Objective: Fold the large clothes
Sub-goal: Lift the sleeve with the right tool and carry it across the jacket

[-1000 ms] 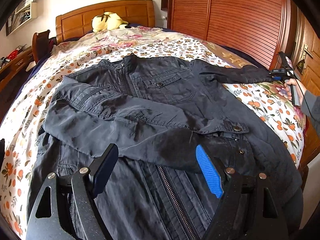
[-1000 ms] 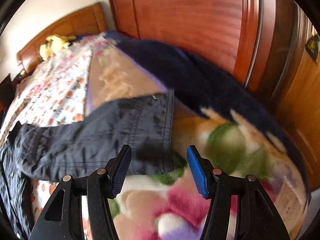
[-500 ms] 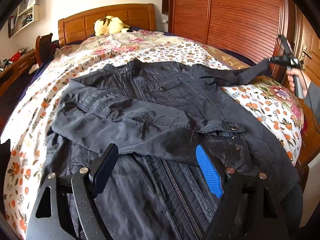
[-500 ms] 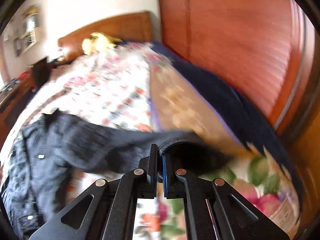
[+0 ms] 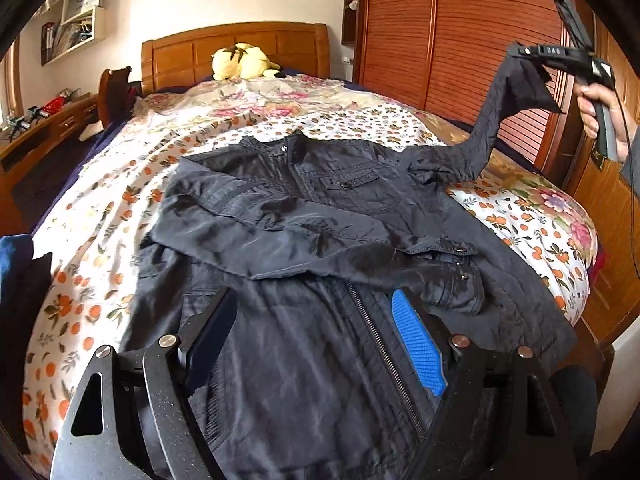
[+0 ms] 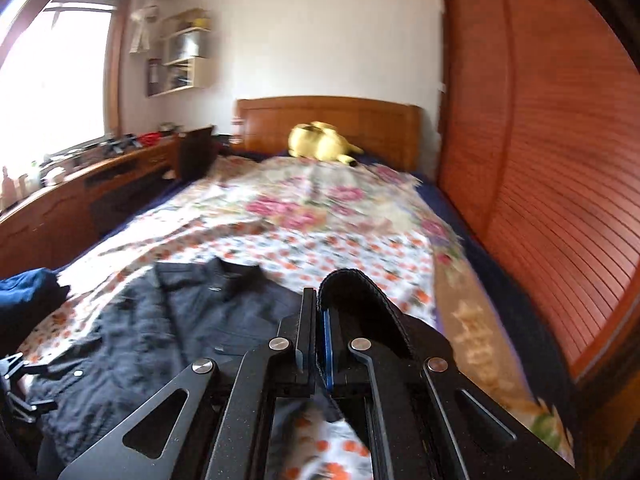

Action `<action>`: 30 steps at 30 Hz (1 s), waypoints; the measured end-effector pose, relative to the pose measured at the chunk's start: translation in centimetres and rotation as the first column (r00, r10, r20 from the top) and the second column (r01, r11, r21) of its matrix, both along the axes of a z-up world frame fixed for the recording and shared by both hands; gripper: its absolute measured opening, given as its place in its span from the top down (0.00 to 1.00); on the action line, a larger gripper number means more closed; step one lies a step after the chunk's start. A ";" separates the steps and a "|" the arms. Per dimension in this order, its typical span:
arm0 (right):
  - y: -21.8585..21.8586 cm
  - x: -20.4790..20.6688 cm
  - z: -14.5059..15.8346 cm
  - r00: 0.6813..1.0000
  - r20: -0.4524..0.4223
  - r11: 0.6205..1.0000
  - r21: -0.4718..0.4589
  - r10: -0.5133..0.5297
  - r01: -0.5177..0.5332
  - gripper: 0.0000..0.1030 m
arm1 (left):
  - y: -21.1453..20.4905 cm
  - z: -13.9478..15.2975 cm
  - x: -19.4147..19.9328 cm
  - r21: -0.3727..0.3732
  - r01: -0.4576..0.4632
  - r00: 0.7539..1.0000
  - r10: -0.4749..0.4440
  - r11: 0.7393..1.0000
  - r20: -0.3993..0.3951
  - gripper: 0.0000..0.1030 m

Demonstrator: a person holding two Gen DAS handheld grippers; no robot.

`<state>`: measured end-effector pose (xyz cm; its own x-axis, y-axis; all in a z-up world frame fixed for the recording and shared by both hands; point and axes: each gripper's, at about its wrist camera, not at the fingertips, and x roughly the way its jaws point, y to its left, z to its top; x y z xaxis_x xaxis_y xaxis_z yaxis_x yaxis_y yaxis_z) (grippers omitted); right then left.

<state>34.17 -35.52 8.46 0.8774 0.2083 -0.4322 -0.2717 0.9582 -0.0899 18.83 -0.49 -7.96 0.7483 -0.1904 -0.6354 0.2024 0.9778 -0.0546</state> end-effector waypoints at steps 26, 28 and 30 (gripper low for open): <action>12.4 -5.8 -6.6 0.889 -0.229 0.903 -0.073 0.398 -0.423 0.98 | 6.4 1.1 -6.8 -0.023 -0.123 0.992 0.124 0.992 0.036 0.22; 12.7 -6.0 -7.2 0.891 -0.248 0.909 -0.075 0.381 -0.410 0.98 | 6.6 1.2 -7.3 -0.025 -0.127 0.991 0.128 0.992 0.037 0.22; 13.1 -6.3 -7.5 0.894 -0.264 0.916 -0.077 0.362 -0.393 0.98 | 6.5 1.2 -7.8 -0.027 -0.128 0.991 0.129 0.991 0.041 0.22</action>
